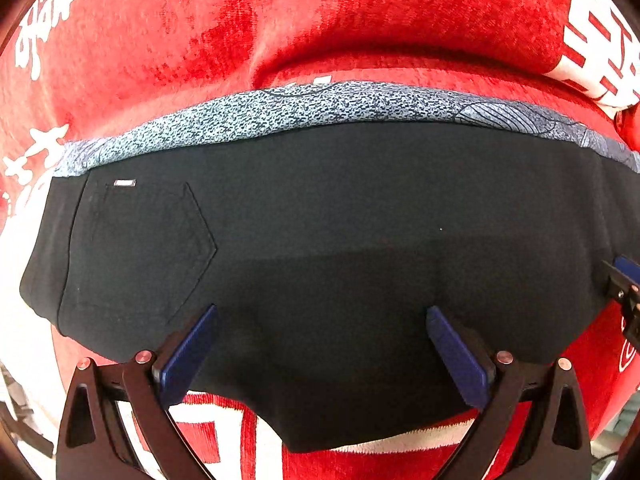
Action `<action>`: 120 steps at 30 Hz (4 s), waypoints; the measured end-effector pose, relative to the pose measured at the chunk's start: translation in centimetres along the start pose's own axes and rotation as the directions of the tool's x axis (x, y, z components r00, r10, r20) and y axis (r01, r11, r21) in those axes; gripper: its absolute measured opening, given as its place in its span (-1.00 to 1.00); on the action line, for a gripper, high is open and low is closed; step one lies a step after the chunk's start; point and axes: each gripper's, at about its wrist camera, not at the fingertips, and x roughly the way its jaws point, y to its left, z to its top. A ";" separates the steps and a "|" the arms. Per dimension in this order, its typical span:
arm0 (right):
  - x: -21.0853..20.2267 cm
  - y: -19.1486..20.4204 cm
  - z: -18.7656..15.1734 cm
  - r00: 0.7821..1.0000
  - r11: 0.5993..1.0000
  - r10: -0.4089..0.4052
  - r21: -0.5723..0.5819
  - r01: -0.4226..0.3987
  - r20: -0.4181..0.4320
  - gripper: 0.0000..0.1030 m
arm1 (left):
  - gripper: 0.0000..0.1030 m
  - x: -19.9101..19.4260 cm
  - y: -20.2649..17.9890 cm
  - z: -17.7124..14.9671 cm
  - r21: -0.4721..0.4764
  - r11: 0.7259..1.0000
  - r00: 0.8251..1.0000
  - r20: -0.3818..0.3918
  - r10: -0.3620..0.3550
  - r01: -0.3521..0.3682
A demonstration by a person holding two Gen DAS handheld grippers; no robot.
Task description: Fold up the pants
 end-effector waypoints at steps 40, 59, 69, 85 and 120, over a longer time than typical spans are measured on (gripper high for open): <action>4.7 -26.3 14.2 1.000 0.959 0.000 0.283 -0.005 0.017 -0.47 | 1.00 1.2 -14.9 10.8 -0.045 0.998 0.998 0.042 0.047 -0.045; 1.0 -22.2 3.4 0.996 0.971 0.085 0.223 -0.080 -0.011 0.36 | 1.00 -2.4 -20.5 7.6 0.024 1.000 0.999 -0.037 -0.013 0.014; 1.4 -20.2 4.4 0.997 0.983 0.078 0.170 -0.074 -0.019 0.57 | 1.00 -2.6 -20.2 8.5 0.028 0.999 0.997 -0.067 -0.041 0.043; 0.3 -21.5 4.2 0.987 0.959 0.160 0.235 -0.157 0.007 0.61 | 1.00 -2.1 -19.8 7.3 0.014 0.999 0.998 -0.047 -0.041 0.041; 2.7 -31.7 -3.5 0.744 0.364 0.449 0.659 -0.658 0.495 0.26 | 1.00 -4.5 -26.2 5.4 0.085 0.994 0.998 0.010 -0.064 0.063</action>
